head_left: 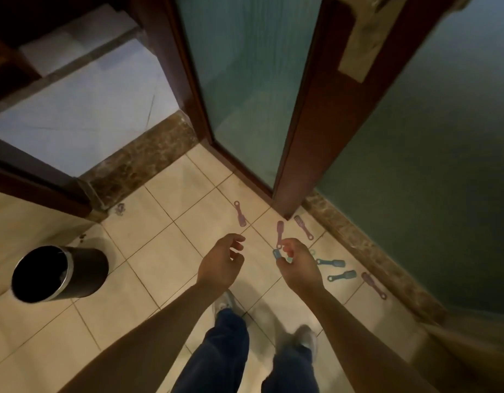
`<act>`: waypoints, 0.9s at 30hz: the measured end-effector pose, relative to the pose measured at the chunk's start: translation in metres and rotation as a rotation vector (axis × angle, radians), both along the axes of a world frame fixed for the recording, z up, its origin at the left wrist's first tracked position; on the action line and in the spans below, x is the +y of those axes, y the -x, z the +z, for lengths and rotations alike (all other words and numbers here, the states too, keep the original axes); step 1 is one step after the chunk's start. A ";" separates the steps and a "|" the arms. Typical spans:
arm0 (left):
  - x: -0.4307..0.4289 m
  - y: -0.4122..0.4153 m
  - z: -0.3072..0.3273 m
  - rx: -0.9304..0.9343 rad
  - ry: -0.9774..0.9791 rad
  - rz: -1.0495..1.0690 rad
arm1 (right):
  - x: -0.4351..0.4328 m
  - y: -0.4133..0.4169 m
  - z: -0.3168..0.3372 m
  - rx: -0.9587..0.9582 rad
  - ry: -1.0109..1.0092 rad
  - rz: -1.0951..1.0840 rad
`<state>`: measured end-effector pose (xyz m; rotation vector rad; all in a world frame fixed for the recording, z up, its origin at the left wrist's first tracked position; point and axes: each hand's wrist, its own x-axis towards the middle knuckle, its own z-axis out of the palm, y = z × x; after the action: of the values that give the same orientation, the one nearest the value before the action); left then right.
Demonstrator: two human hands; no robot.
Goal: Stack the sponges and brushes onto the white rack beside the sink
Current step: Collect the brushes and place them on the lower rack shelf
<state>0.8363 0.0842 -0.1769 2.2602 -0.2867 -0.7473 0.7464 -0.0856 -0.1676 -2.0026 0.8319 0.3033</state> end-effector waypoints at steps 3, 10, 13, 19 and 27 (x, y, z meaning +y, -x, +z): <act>0.009 -0.024 -0.048 0.031 -0.018 0.019 | 0.007 -0.032 -0.044 0.021 -0.039 -0.027; 0.005 -0.072 -0.218 0.015 -0.028 0.090 | 0.005 -0.088 -0.221 0.077 -0.091 -0.043; -0.007 -0.091 -0.306 0.013 -0.024 0.080 | 0.000 -0.115 -0.312 0.072 -0.075 0.031; -0.027 -0.141 -0.462 -0.027 -0.059 0.005 | -0.011 -0.174 -0.476 0.033 -0.073 0.067; -0.048 -0.192 -0.599 0.064 -0.163 -0.045 | -0.011 -0.239 -0.621 -0.049 -0.146 0.011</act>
<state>1.0288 0.0366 -0.7760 2.3840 -0.2553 -0.8933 0.9856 -0.0965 -0.7886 -1.8720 0.7473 0.3105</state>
